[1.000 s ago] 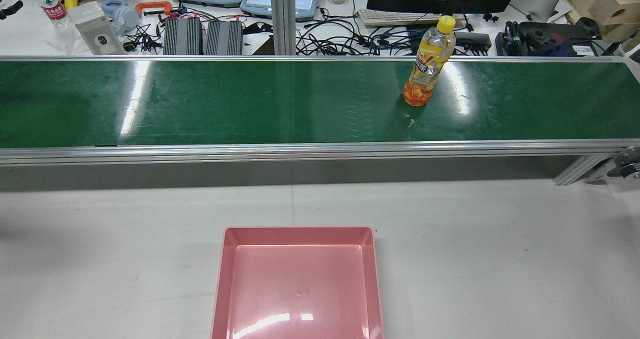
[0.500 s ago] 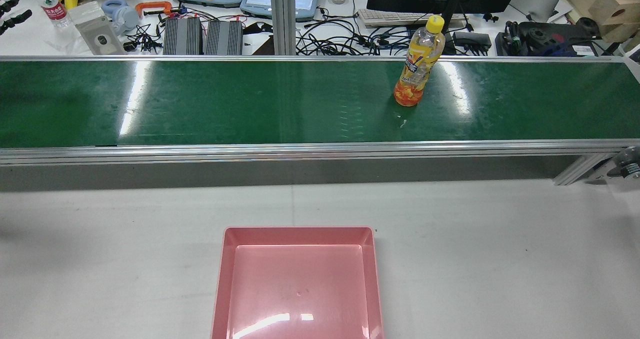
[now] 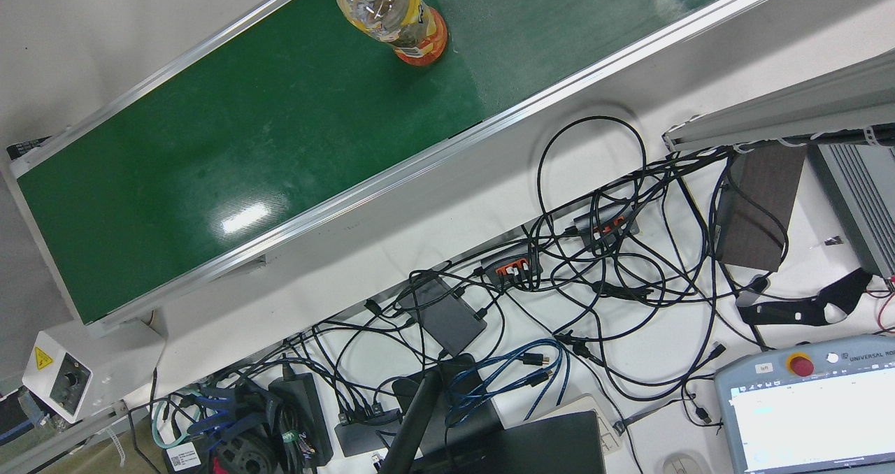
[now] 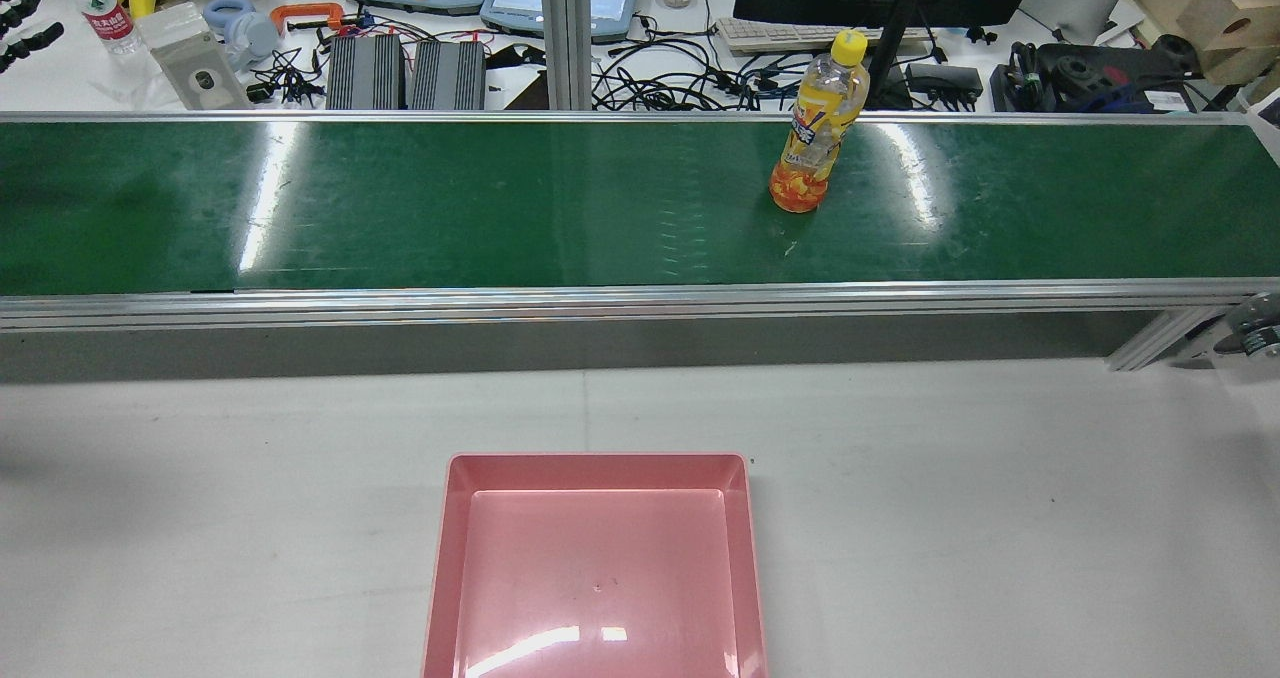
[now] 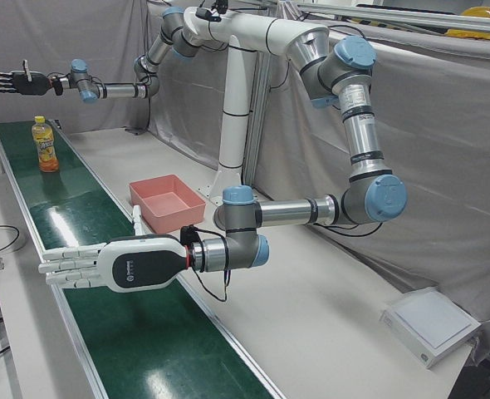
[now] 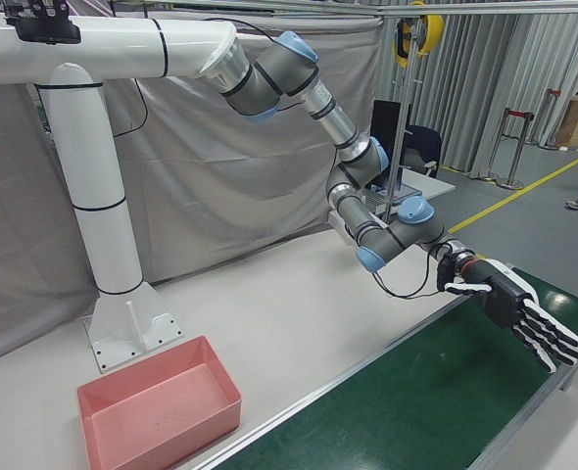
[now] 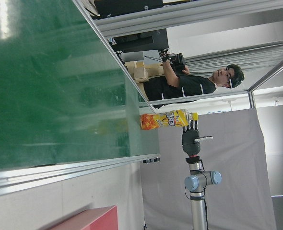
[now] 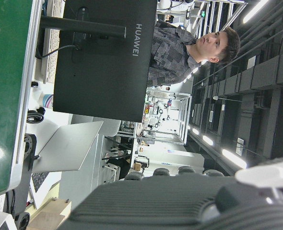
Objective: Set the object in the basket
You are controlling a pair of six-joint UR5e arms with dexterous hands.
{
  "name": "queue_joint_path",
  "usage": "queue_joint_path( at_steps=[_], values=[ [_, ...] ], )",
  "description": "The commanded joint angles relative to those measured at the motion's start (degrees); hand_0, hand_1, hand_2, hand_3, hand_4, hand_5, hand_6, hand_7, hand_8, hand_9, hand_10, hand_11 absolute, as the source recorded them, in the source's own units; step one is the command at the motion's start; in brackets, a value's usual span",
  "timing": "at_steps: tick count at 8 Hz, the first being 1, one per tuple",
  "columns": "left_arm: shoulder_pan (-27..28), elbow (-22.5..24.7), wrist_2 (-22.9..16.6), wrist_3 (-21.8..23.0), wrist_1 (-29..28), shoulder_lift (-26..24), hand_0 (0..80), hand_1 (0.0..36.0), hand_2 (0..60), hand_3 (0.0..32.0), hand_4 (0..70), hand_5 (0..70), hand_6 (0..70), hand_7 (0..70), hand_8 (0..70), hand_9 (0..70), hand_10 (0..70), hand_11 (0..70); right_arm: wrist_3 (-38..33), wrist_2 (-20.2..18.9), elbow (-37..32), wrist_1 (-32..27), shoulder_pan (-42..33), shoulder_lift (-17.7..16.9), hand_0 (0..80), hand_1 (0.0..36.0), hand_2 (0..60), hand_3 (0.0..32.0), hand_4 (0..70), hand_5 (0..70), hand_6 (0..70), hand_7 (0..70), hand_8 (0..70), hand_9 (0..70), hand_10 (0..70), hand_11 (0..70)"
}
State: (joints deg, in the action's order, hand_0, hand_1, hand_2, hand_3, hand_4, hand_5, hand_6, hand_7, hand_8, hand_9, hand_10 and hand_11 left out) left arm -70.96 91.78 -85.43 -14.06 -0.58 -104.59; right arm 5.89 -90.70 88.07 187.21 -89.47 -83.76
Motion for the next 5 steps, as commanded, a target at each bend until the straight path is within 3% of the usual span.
queue_joint_path(
  at_steps=[1,5],
  values=[
    [-0.6,0.0,0.2,-0.2,-3.1,0.0,47.3,10.5,0.0,0.0,0.0,2.9,0.0,0.0,0.6,2.8,5.6,9.9,0.0,0.0,0.0,0.0,0.0,0.0,0.0,0.0,0.0,0.0,0.0,0.0,0.0,0.0,0.0,0.0,0.0,0.0],
    [-0.7,-0.1,0.2,-1.3,-3.9,0.0,47.7,10.3,0.0,0.0,0.0,3.0,0.0,0.0,0.2,2.5,5.6,9.8,0.0,0.0,0.0,0.0,0.0,0.0,0.0,0.0,0.0,0.0,0.0,0.0,0.0,0.0,0.0,0.0,0.0,0.0]
  ],
)
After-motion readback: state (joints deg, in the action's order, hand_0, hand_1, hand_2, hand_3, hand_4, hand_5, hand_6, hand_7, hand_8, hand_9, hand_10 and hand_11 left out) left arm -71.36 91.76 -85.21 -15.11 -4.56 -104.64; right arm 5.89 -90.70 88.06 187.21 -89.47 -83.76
